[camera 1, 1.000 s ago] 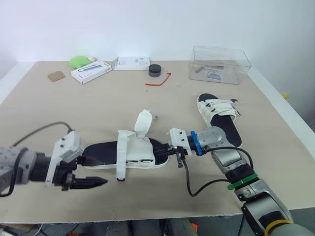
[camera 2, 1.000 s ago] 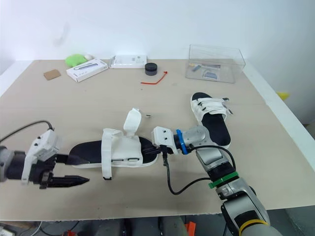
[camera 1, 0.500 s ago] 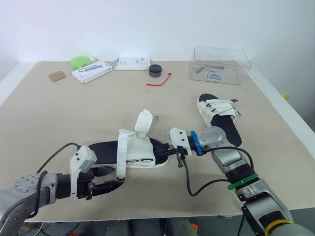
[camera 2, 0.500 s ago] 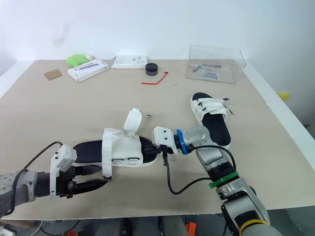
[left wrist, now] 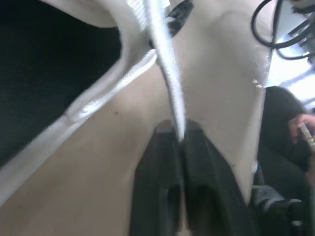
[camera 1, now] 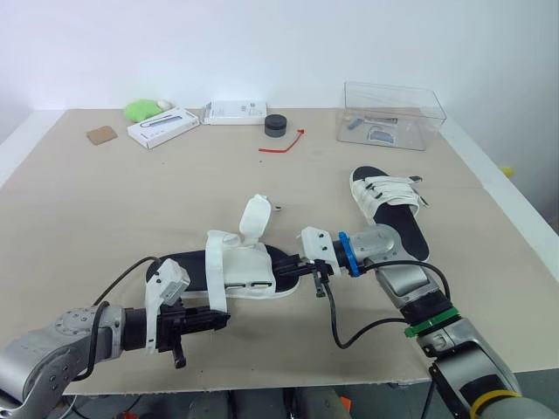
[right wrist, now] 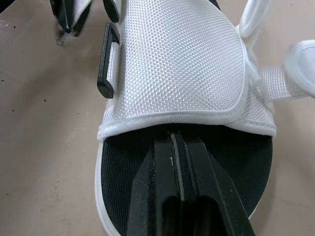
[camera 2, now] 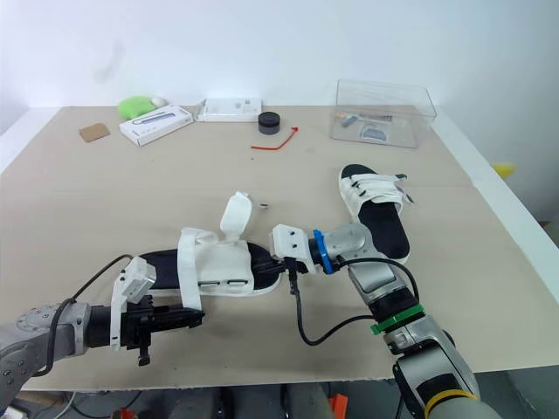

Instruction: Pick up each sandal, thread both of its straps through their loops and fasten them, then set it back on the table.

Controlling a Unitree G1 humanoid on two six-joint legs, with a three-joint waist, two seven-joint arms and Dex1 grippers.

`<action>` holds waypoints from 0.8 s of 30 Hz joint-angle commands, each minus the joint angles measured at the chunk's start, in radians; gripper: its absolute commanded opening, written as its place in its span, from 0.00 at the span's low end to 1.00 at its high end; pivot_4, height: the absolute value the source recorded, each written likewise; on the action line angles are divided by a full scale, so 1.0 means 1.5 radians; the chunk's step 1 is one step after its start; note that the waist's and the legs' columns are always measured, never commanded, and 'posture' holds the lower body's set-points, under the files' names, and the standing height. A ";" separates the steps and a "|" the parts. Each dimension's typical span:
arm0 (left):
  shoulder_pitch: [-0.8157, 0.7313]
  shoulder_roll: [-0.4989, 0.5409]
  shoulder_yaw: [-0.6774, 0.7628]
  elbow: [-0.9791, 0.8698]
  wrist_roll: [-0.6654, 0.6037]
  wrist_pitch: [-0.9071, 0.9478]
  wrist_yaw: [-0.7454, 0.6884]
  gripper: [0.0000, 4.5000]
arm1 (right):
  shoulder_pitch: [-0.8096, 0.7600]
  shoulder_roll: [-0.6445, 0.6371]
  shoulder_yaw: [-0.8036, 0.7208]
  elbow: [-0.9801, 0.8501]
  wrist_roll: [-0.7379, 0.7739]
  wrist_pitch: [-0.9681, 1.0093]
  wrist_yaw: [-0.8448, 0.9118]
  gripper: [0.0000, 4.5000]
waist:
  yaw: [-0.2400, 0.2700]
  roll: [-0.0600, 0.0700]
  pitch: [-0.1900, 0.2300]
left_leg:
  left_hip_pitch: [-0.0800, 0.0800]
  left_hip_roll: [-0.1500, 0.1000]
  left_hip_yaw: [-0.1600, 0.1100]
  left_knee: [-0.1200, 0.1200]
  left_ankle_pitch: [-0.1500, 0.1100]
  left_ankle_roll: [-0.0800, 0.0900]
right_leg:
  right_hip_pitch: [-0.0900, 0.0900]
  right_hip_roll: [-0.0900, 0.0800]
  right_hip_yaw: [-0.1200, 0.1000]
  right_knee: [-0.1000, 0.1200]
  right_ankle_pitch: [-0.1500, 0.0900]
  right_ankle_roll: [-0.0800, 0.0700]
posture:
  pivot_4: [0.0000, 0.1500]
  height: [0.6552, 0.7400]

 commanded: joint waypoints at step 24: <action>-0.287 -0.008 -0.029 0.251 -0.179 0.140 -0.058 0.01 | 0.010 -0.020 -0.005 -0.038 -0.014 0.024 -0.015 0.00 | 0.000 -0.001 0.000 | -0.001 -0.001 -0.001 0.000 0.000 -0.001 | 0.000 0.000 0.000 0.000 0.000 0.000 | 1.00 1.00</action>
